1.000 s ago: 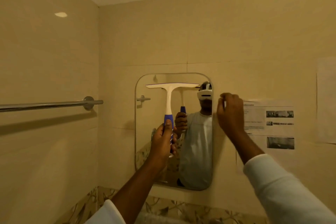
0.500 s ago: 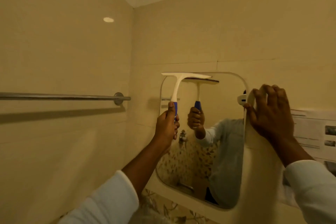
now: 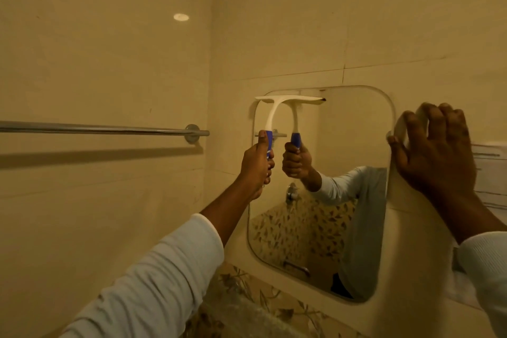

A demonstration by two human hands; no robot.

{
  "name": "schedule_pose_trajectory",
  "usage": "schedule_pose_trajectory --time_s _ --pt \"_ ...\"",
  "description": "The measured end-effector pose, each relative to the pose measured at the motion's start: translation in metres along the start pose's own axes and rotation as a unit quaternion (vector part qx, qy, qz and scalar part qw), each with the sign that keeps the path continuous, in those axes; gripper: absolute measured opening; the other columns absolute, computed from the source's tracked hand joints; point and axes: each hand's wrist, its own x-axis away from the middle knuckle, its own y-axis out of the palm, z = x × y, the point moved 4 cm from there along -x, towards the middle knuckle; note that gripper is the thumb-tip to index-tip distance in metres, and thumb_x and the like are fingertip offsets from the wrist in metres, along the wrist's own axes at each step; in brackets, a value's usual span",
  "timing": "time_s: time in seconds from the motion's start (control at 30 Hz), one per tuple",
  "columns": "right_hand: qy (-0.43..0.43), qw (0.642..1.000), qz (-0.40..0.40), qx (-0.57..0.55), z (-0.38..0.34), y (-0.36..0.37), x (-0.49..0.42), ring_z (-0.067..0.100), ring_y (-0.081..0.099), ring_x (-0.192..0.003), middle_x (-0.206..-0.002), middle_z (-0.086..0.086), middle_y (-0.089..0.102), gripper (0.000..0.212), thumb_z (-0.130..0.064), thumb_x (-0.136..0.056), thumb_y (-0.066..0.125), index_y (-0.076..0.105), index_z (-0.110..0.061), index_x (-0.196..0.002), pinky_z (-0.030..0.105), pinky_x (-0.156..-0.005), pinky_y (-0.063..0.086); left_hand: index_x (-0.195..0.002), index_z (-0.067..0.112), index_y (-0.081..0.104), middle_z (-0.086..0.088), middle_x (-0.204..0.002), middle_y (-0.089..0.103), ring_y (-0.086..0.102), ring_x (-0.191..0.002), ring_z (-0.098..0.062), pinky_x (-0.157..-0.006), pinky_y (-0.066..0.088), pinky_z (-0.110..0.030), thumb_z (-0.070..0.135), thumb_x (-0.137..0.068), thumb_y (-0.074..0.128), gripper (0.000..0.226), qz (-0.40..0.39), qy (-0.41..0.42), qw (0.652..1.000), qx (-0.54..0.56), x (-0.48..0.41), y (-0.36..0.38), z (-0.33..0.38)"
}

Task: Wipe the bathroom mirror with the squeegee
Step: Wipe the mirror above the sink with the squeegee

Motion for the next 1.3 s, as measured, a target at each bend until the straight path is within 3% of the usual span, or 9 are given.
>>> schedule_pose_trajectory --time_s 0.47,1.3 --pt "-0.007 1.0 0.027 -0.002 0.002 0.003 0.002 0.045 0.026 -0.147 -0.156 0.023 0.03 0.069 -0.059 -0.102 0.03 0.036 -0.009 -0.15 0.053 -0.125 0.013 -0.077 0.018 0.054 0.003 -0.056 0.045 0.031 -0.043 -0.01 -0.042 0.028 -0.023 0.078 -0.092 0.043 0.063 -0.015 -0.041 0.999 0.005 0.002 -0.017 -0.036" --pt "0.01 1.0 0.012 -0.024 -0.004 -0.006 0.005 0.044 0.024 -0.149 -0.158 0.021 0.028 0.064 -0.057 -0.105 0.032 0.034 -0.011 -0.15 0.055 -0.127 0.012 -0.078 0.012 0.05 -0.001 -0.055 0.038 0.028 -0.041 -0.013 -0.045 0.024 -0.023 0.063 -0.102 0.036 0.059 0.01 -0.152 0.988 0.003 0.086 -0.063 -0.205"
